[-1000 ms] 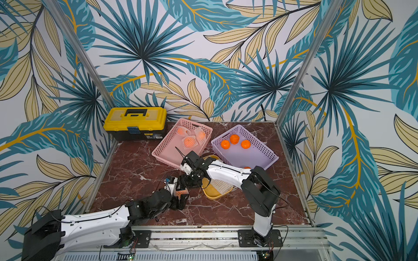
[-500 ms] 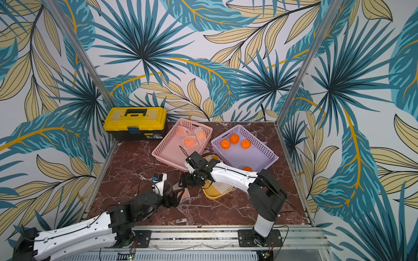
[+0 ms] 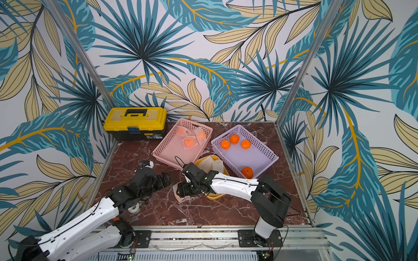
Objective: Remove foam nets from oranges
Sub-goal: Remove the foam net from the orange.
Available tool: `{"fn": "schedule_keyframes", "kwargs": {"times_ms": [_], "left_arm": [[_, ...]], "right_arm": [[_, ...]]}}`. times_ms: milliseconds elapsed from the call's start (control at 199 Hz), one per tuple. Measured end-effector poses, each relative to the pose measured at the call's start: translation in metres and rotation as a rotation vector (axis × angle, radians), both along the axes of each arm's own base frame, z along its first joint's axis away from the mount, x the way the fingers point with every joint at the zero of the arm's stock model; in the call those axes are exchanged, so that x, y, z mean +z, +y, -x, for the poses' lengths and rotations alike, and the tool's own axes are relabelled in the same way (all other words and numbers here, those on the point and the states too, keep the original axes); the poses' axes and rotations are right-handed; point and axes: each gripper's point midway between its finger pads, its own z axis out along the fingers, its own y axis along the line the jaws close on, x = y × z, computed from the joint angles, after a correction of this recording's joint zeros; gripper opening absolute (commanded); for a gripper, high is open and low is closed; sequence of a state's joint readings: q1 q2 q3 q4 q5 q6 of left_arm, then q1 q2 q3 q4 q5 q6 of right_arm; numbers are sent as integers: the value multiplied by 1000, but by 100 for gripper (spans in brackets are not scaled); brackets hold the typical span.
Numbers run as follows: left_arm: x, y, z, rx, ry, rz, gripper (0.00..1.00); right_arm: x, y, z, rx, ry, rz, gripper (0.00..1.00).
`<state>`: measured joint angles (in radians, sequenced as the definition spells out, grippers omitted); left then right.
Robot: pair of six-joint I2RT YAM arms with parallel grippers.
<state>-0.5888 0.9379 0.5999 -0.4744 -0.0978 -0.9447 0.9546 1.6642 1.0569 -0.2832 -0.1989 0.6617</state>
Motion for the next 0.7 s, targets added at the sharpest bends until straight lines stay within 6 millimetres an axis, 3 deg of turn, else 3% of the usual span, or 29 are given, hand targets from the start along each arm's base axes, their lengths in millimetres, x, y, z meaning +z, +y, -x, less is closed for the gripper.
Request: {"fn": "schedule_keyframes", "kwargs": {"times_ms": [207,524,700], "left_arm": [[-46,-23,20,-65,328,80,98],[-72,-46,24,-88,536,136,98],[-80,-52,19,-80,566,151,82]], "right_arm": [[0,-5,-9,-38,-37,27,68],[-3,-10,-11,-59,-44,51,64],[-6,-10,-11,-60,-42,50,62]]}}
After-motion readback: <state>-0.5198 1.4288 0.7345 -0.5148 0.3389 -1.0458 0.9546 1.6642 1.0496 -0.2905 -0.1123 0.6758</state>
